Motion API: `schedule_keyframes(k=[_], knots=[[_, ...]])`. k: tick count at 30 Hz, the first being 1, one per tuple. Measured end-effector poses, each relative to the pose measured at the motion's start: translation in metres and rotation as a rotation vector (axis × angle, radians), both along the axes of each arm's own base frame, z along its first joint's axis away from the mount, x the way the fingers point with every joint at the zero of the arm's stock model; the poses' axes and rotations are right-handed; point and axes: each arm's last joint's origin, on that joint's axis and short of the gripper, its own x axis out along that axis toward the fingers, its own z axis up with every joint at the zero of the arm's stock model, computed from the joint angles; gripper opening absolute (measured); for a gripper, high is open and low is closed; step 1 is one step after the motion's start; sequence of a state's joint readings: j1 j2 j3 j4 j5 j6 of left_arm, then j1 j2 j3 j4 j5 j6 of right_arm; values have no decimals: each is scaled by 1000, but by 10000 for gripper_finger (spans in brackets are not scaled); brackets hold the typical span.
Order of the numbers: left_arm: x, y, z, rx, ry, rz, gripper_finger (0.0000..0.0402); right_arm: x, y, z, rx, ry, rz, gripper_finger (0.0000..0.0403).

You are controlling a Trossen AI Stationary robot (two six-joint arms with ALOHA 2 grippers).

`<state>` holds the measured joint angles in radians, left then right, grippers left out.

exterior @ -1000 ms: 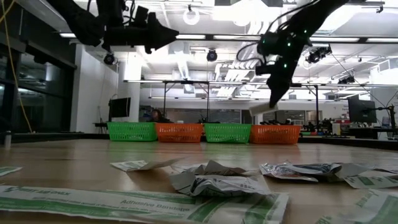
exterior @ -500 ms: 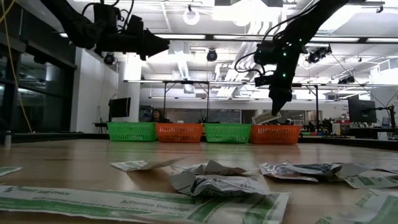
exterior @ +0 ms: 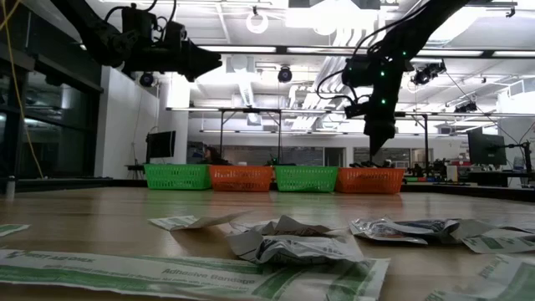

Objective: Pick & Place First Aid Supplies
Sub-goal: Put the green bandage pack in the right orange bin

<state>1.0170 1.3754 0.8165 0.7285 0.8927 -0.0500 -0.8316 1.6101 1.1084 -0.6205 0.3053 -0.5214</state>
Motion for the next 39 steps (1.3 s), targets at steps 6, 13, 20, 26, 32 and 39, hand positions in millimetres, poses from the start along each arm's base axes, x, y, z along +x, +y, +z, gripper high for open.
schedule_keyframes(k=[6, 13, 20, 26, 32, 39], knots=[[1, -3, -1, -3, 15, -105, 195, 0, 8, 14, -16, -88, -55, 130], [4, -8, -8, -98, 68, -221, 195, -1, 31, 48, -48, -247, -23, 141], [31, -30, -21, -174, 151, -301, 195, -10, 51, 77, -47, -400, 7, 140], [64, -66, -34, -247, 255, -347, 195, -26, 74, 97, 33, -503, 28, 138], [94, -119, -50, -297, 432, -321, 195, -45, 100, 111, 107, -541, 88, 138], [112, -193, -66, -327, 651, -246, 195, -67, 131, 97, 140, -602, 146, 137]])
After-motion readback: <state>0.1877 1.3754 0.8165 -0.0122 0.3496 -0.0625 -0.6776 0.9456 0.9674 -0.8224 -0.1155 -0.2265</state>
